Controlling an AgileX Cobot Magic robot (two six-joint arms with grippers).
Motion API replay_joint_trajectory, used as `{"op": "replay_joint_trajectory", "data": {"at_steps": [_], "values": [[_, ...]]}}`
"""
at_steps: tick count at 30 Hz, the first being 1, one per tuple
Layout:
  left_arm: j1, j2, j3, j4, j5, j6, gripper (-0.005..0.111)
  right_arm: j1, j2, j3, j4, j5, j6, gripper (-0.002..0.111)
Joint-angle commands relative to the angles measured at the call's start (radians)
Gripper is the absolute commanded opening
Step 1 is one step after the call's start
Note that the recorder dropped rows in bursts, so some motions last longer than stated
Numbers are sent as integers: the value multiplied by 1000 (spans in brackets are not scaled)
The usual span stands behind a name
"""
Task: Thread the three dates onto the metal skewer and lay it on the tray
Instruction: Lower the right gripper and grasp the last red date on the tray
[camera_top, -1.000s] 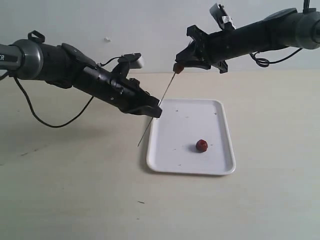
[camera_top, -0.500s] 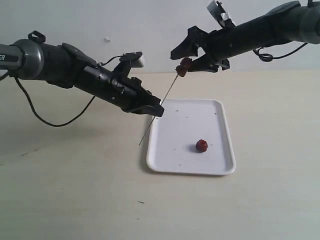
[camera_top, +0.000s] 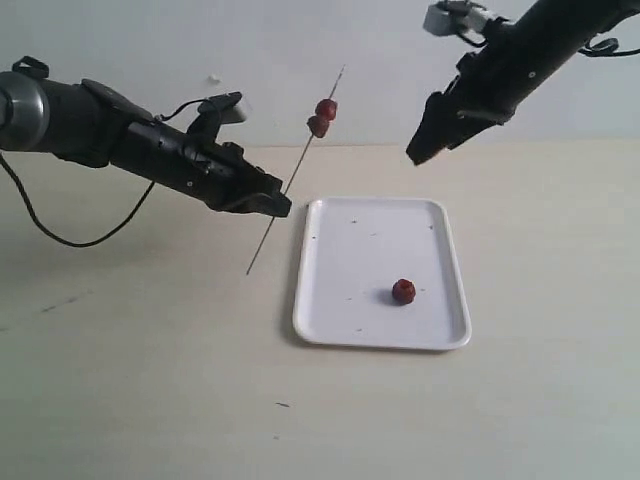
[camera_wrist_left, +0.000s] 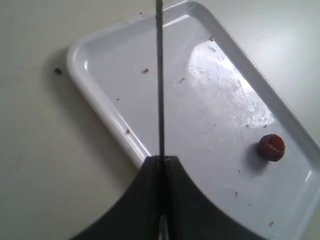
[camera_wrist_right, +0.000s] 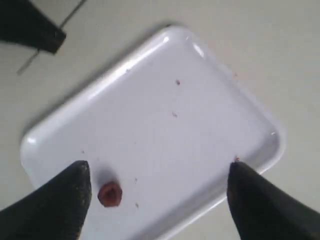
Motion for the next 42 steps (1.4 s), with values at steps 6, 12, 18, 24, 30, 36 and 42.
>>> {"op": "replay_joint_trajectory", "data": {"at_steps": [6,12,18,24,30,36,42], "values": [[10,-25,-6,16,48,3,0,231,8,137,-356,19,-40,70],[14,-25,-6,43,30,-18,0,284,31,142,-400,19,208,70],[55,-25,-6,41,21,-110,0,284,78,142,-414,19,223,70],[63,-25,-6,41,21,-113,0,284,133,142,-417,19,222,67],[66,-25,-6,41,21,-113,0,284,151,142,-400,15,222,66],[65,-25,-6,41,21,-102,0,284,193,142,-406,3,222,61],[65,-25,-6,41,21,-102,0,284,195,142,-406,3,246,40]]}}
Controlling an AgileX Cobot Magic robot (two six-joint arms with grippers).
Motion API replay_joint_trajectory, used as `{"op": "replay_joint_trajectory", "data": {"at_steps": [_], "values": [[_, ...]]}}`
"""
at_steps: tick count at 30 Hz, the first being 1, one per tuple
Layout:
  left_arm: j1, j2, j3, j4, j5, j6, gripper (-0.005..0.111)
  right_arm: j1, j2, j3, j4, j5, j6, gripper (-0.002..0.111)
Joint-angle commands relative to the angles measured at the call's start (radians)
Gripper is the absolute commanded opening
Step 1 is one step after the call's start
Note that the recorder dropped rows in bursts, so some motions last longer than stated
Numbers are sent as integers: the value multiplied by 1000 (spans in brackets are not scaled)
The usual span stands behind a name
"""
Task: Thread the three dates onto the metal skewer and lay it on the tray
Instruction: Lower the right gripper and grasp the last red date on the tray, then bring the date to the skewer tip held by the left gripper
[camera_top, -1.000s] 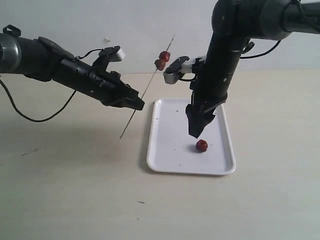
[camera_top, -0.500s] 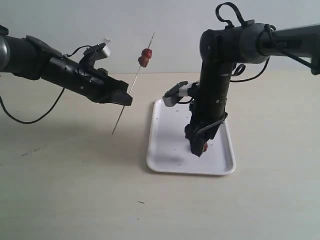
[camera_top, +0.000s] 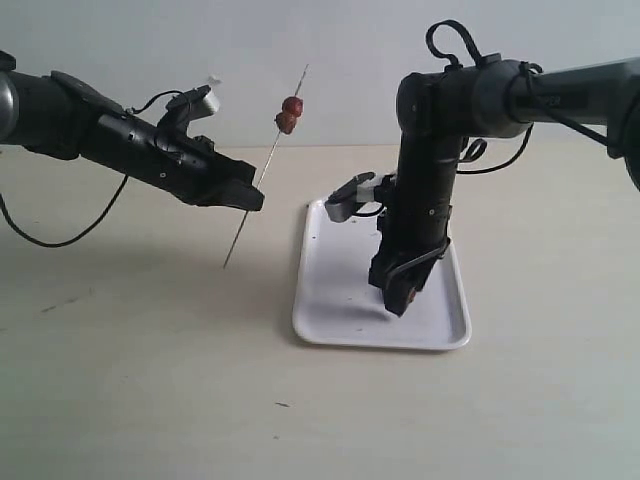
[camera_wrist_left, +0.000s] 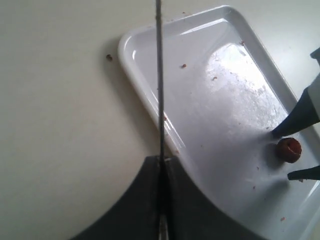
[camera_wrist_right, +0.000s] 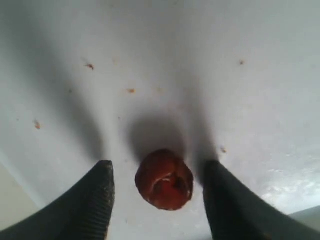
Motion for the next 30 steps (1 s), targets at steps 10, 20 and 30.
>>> {"op": "replay_joint_trajectory", "data": {"at_steps": [10,20,30], "values": [[1,-15,-4,26,56,123,0,-45,-55,5,3,5,5,27],[1,-15,-4,317,91,253,0,-278,-127,5,593,5,-240,27],[-18,-15,19,349,138,440,0,-431,-123,5,767,5,-213,27]]}}
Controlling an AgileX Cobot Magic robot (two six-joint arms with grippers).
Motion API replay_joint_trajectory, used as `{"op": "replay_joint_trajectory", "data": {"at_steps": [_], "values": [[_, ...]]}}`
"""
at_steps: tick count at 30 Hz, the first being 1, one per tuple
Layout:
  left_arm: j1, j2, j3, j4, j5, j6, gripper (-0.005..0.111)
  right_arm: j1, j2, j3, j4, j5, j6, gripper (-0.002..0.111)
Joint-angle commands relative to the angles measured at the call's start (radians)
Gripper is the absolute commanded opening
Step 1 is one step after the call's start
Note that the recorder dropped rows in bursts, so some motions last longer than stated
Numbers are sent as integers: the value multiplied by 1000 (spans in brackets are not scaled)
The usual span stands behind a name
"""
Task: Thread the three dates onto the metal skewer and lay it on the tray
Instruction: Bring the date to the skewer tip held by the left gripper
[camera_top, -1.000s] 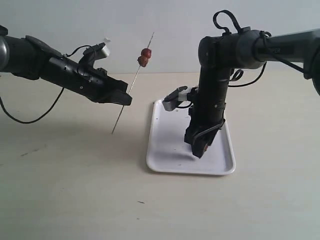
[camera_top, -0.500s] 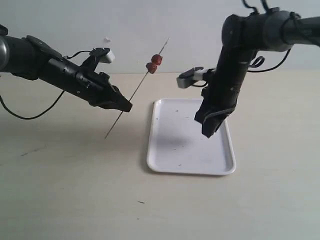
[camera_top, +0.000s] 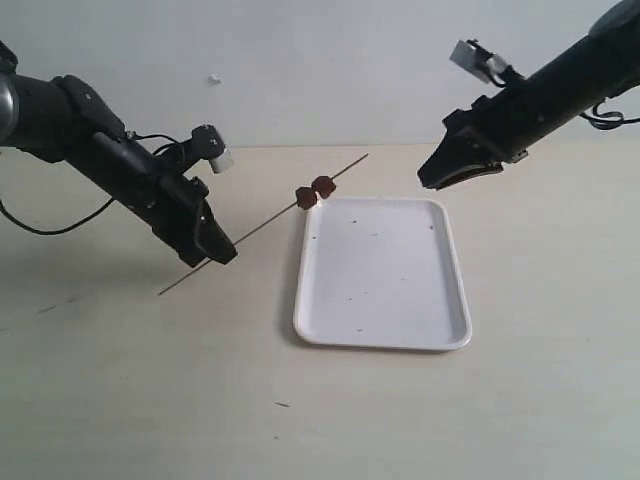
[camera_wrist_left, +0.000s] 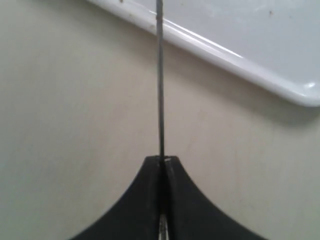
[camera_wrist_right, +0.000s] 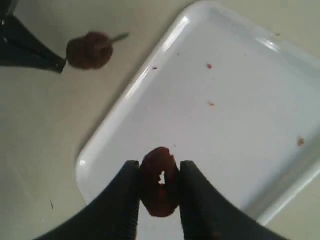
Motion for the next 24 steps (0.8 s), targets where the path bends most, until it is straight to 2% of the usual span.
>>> {"op": "replay_joint_trajectory", "data": {"at_steps": [1,11,24], "values": [[-26,-15,9,-10,-1,62,0,-34,-8,1,54,-2,10,27],[-105,-15,9,-13,-91,68,0,-29,-7,1,128,-2,33,27],[-115,-15,9,-32,-129,68,0,-29,-7,1,103,-2,55,27]]}}
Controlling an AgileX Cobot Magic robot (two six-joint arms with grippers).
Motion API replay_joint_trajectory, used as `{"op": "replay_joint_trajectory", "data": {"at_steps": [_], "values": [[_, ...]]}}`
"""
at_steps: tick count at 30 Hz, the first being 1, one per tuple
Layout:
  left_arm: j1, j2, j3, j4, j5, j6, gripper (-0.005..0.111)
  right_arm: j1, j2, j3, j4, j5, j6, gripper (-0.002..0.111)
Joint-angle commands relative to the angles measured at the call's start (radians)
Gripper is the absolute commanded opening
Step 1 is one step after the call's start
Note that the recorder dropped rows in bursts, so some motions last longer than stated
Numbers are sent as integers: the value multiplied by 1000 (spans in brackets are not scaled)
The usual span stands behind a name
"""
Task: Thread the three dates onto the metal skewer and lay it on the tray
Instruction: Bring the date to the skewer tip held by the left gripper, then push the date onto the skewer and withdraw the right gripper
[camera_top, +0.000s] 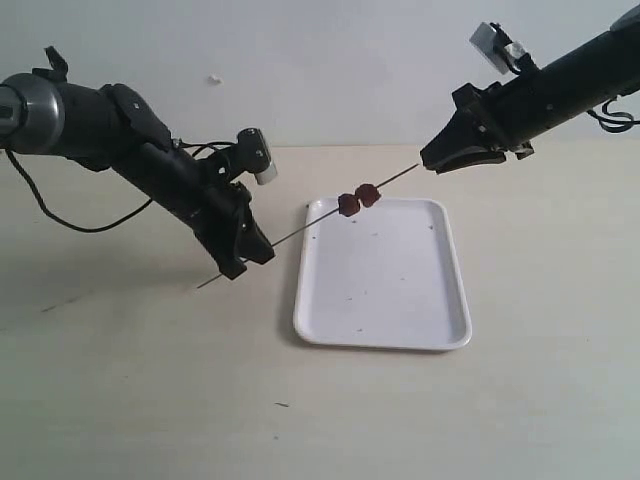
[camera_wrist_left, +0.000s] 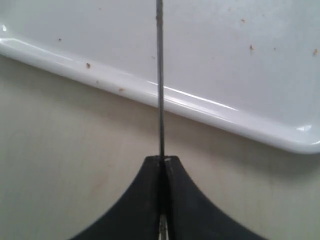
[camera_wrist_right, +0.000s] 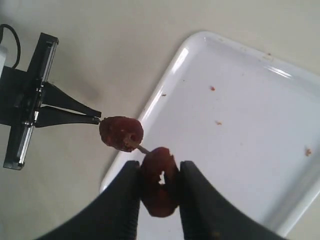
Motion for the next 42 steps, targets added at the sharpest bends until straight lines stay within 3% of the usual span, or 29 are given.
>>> {"op": "replay_joint_trajectory", "data": {"at_steps": [1,30,42], "values": [[-4,-15,2,-19,-5,4,0,1,-7,1,-2,-1,2,27],[-51,-15,2,-104,-35,110,0,32,-7,1,0,-1,2,27],[-52,-15,2,-322,-37,267,0,32,-7,1,0,-1,2,27]]}}
